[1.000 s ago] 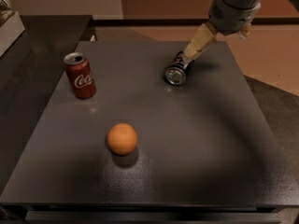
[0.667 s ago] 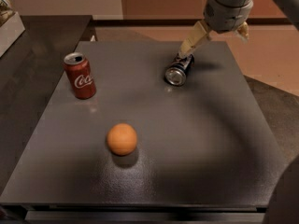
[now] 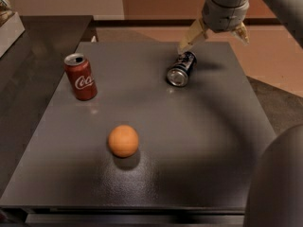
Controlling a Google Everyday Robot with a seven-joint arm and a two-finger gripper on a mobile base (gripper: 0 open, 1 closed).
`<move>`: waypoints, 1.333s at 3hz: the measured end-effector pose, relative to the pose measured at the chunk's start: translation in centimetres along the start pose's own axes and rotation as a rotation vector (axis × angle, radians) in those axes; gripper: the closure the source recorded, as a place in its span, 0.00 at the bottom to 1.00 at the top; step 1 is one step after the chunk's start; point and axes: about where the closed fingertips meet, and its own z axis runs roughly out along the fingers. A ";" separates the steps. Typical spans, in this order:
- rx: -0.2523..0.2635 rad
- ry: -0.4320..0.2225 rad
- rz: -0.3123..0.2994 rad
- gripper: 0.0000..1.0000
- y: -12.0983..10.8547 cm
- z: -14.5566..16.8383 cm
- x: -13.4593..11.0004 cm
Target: Place pepsi can upright
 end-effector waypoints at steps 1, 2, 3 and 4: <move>-0.010 0.004 0.023 0.00 0.2 0.5 -0.6; -0.024 0.025 0.095 0.00 0.8 1.5 -1.4; -0.035 0.054 0.191 0.00 1.7 2.4 -2.2; -0.035 0.093 0.303 0.00 2.6 3.7 -2.5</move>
Offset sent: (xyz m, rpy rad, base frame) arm 0.0202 0.0147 -0.0161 0.0744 0.0845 -0.1940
